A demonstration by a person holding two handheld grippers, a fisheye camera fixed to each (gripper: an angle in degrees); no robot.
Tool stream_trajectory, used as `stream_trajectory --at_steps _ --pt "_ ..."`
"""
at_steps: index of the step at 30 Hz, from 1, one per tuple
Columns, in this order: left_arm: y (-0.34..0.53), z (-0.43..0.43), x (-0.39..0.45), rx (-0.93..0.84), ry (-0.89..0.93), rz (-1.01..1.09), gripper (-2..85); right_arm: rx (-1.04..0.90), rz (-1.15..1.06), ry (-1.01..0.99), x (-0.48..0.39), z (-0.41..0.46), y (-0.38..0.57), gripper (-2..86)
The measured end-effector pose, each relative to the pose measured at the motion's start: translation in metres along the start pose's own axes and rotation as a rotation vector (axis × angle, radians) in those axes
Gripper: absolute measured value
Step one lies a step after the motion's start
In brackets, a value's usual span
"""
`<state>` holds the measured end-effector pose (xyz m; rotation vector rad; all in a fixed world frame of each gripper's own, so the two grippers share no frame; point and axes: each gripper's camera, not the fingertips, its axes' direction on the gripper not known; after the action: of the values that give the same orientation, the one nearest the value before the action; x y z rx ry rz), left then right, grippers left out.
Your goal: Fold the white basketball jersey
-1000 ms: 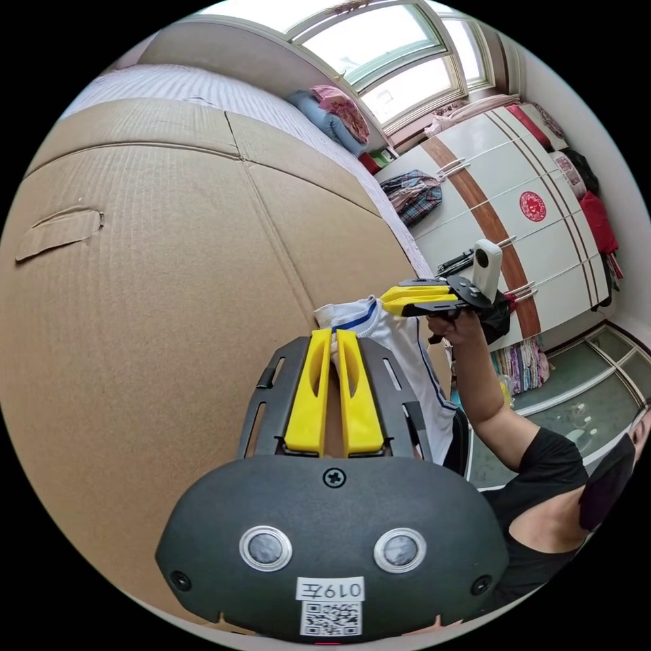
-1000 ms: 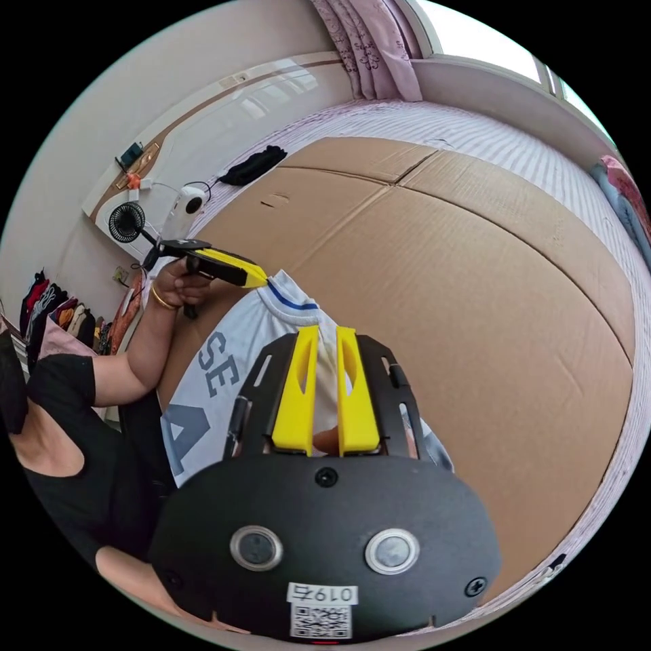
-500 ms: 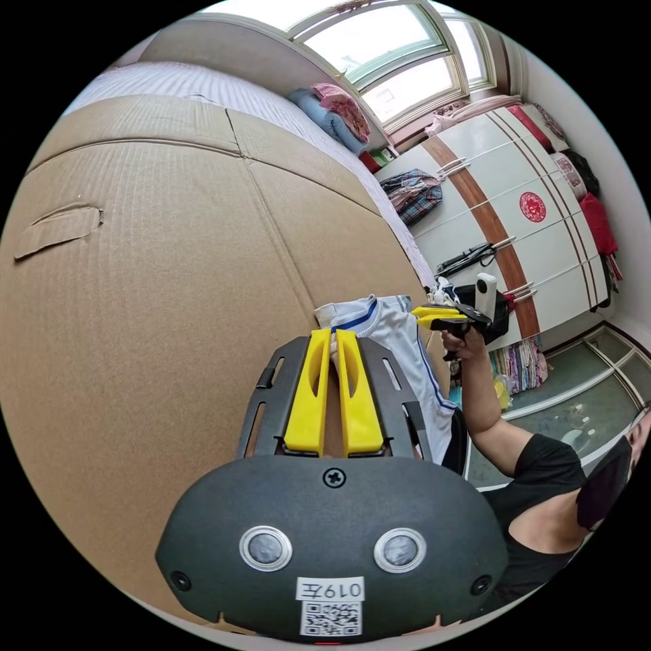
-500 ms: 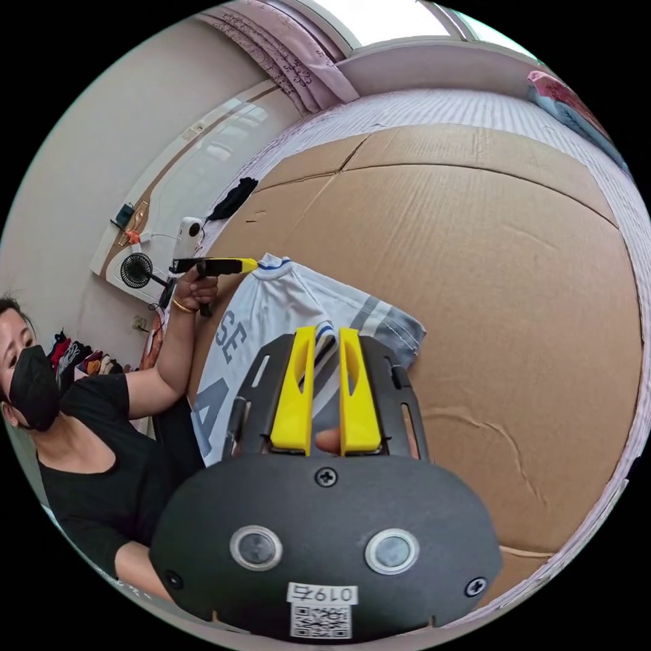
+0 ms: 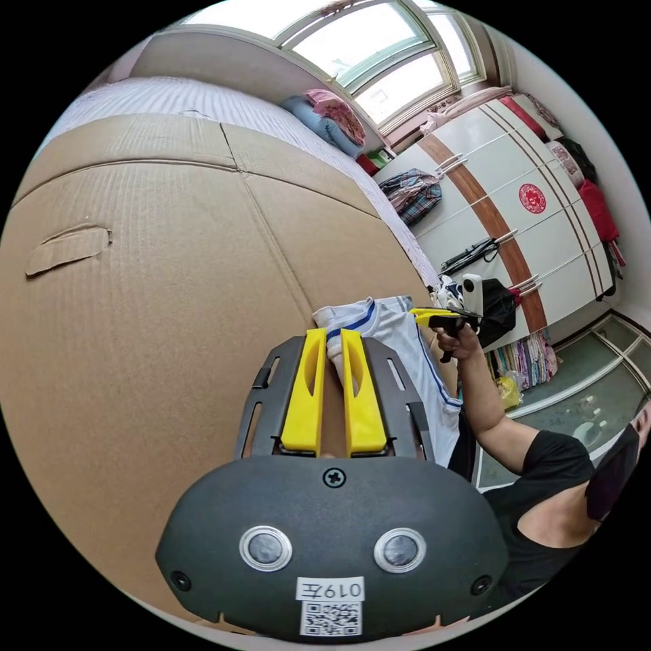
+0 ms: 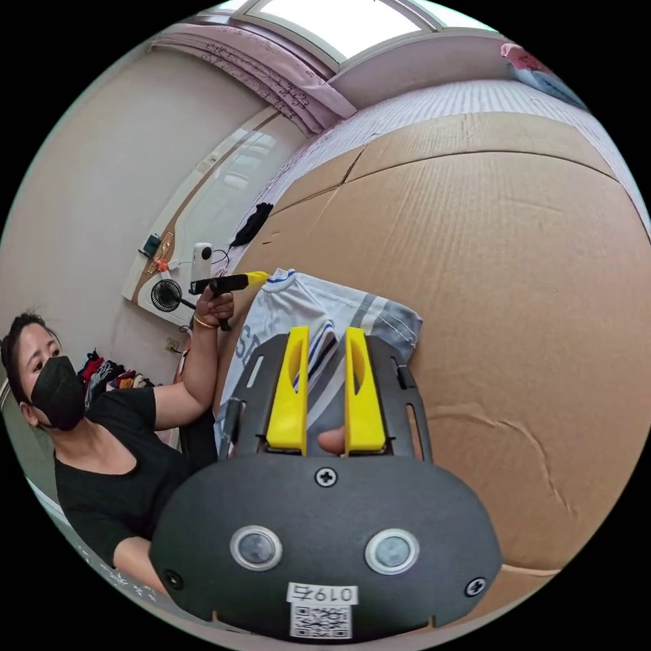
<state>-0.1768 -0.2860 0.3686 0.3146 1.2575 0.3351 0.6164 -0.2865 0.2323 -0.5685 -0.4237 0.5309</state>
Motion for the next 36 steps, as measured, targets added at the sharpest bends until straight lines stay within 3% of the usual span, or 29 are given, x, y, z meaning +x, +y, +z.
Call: stream_trajectory --at_steps 5,10,13,23,31,36 --pt "-0.001 -0.029 0.013 0.125 0.022 0.022 5.5 0.154 -0.058 0.106 -0.049 -0.059 0.059 8.2" --pt "-0.027 0.009 0.102 -0.002 -0.149 0.275 5.3 0.192 -0.276 0.346 -0.115 -0.054 0.121 7.9" --pt "-0.054 0.037 0.139 -0.083 -0.338 0.351 4.9 0.188 -0.280 0.255 -0.112 -0.047 0.127 7.7" --pt "-0.131 0.078 0.130 -0.355 -0.278 0.231 6.3 0.045 -0.073 0.103 -0.076 -0.029 0.110 8.6" --pt "-0.149 0.088 0.132 -0.387 -0.305 0.193 5.2 0.001 -0.052 0.122 -0.077 -0.021 0.112 7.9" --pt "-0.159 0.084 0.131 -0.362 -0.312 0.181 1.7 0.010 -0.059 0.187 -0.077 -0.027 0.114 1.2"
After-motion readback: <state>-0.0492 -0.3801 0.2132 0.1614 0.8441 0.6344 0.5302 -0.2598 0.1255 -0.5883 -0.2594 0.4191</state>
